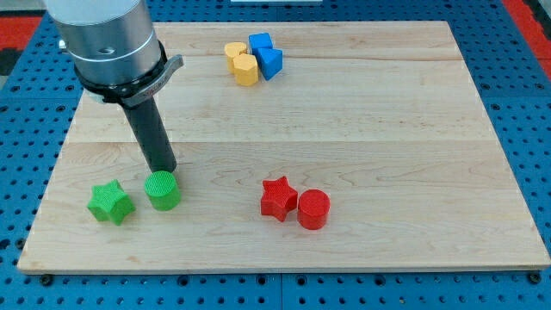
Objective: Move the yellow blocks diagonal to the blue blocks
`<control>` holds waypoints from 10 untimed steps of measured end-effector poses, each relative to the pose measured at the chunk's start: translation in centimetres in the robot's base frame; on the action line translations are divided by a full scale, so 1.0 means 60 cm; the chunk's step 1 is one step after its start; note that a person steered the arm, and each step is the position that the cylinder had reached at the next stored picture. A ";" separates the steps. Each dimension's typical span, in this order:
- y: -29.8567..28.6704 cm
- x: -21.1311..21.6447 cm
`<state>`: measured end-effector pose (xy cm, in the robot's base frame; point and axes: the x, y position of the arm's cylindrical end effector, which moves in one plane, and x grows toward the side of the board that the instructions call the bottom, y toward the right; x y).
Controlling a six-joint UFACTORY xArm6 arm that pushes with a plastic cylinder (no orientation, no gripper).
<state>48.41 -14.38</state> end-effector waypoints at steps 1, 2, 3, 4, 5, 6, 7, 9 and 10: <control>0.077 -0.034; 0.116 0.043; 0.035 0.059; -0.009 0.059; 0.036 -0.019; 0.039 -0.064; 0.035 -0.099; 0.031 -0.111; 0.032 -0.111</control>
<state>41.72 -12.49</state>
